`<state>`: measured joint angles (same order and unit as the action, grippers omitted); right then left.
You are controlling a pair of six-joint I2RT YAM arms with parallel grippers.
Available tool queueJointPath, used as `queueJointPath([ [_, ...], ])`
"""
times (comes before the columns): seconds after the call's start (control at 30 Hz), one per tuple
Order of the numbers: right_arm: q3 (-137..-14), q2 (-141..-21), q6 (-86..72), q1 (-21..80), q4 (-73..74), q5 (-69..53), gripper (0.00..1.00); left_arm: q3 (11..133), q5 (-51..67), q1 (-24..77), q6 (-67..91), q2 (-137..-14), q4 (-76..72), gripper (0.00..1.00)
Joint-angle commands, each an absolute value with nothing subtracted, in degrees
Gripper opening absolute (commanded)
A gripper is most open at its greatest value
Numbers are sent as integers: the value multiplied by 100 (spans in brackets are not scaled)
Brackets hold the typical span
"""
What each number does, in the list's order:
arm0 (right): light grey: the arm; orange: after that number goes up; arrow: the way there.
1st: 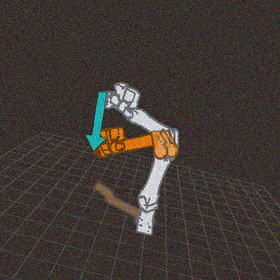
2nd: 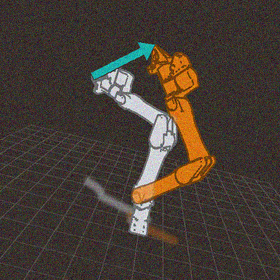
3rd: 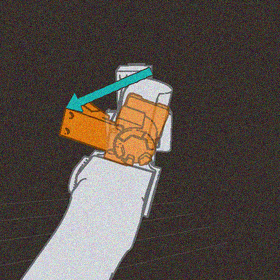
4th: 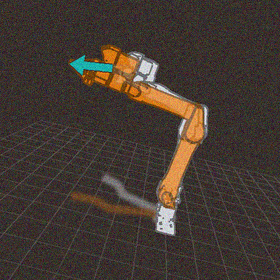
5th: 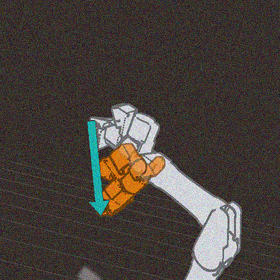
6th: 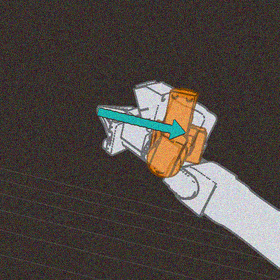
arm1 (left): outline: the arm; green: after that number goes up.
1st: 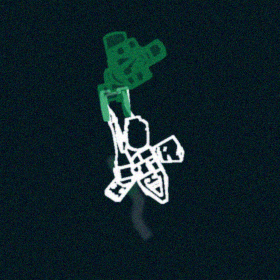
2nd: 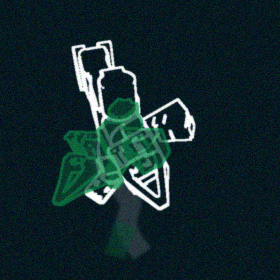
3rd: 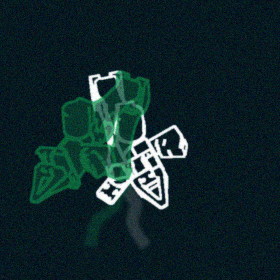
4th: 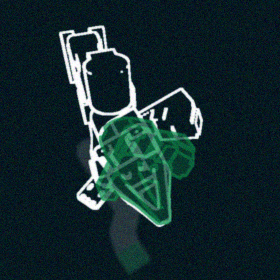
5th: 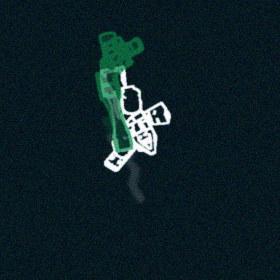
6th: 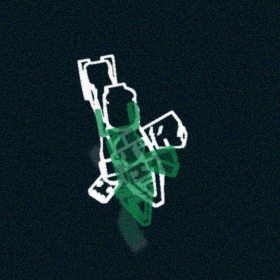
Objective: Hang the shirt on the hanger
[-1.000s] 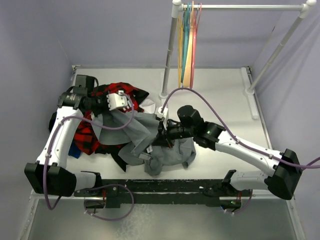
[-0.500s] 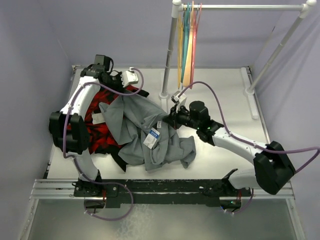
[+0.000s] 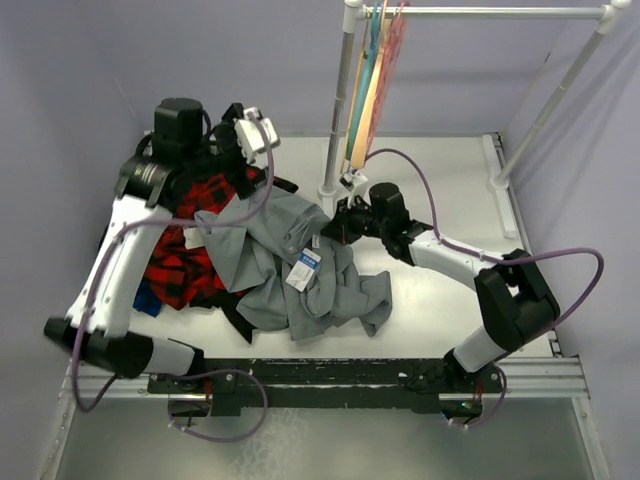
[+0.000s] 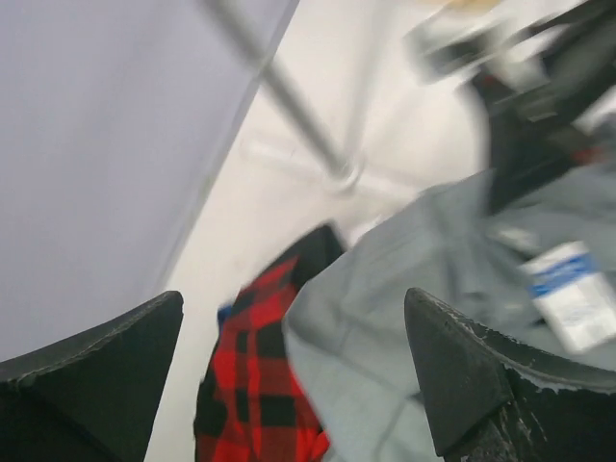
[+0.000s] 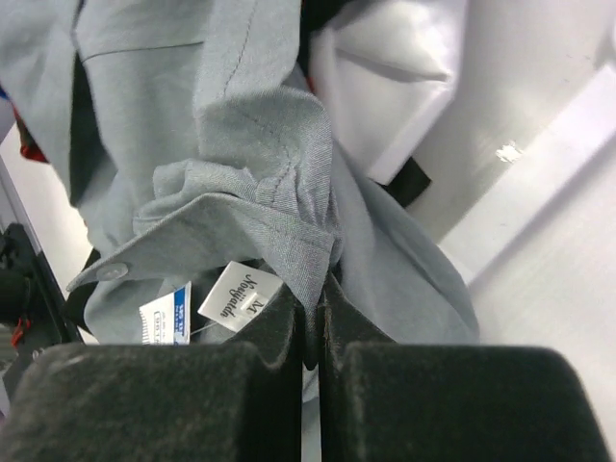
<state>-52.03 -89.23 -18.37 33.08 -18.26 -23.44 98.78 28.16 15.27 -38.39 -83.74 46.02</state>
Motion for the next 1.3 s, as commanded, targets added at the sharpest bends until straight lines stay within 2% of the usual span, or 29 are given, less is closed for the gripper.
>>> queueJointPath([
  [0.0,-5231,-8864,-2392,3059,-1902,-2735,0,9549,3245,2351,-3308,-7763,5160,100],
  [0.07,-4927,-8675,-2556,3059,-2389,-2761,13,8994,3071,2585,-3259,-7621,4877,100],
  [0.13,-4611,-8400,-2717,3059,-2768,-2713,36,8561,2788,2745,-3264,-7586,4550,100],
  [0.17,-4460,-8209,-2762,3059,-2897,-2642,43,8413,2704,2778,-3267,-7610,4430,100],
  [0.23,-4166,-7788,-2812,3059,-3052,-2510,50,8253,2660,2794,-3269,-7672,4278,100],
  [0.33,-3721,-7084,-2965,3059,-3087,-2167,67,8157,2614,2817,-3266,-7773,4065,100],
  [0.43,-3180,-6440,-3217,3058,-3220,-2027,75,8144,2623,2849,-3203,-7862,3912,100],
  [0.53,-2670,-5882,-3559,3059,-3274,-1689,77,8085,2527,2993,-3142,-7939,3772,100],
  [0.63,-2194,-4972,-3700,3057,-3135,-818,78,7980,2190,3311,-3217,-7982,3716,100],
  [0.67,-2138,-4572,-3623,3058,-2951,-447,93,7946,2096,3426,-3277,-7988,3724,100],
  [0.7,-2110,-4167,-3530,3059,-2789,-133,99,7919,2023,3548,-3381,-7988,3771,100],
  [0.83,-2258,-2978,-3363,3059,-2554,1063,100,7941,1554,3962,-3784,-7989,3998,100],
  [0.93,-2923,-3024,-2890,3050,-2552,1116,98,8060,1192,4135,-3892,-7959,4201,100],
  [0.97,-3355,-3284,-2839,3056,-2325,1107,92,8108,1142,4142,-3903,-7928,4293,100],
  [1.03,-4404,-3993,-2870,3055,-1740,1119,72,8162,1072,4147,-3895,-7846,4468,100],
  [1.07,-4908,-4349,-2954,3050,-1425,1120,66,8158,1046,4148,-3882,-7788,4540,100],
  [1.17,-6181,-5298,-3132,3053,-956,1060,63,8027,936,4141,-3827,-7595,4596,100],
  [1.27,-6731,-5754,-3157,3050,-1161,1352,55,7837,815,4146,-3740,-7391,4539,100],
])
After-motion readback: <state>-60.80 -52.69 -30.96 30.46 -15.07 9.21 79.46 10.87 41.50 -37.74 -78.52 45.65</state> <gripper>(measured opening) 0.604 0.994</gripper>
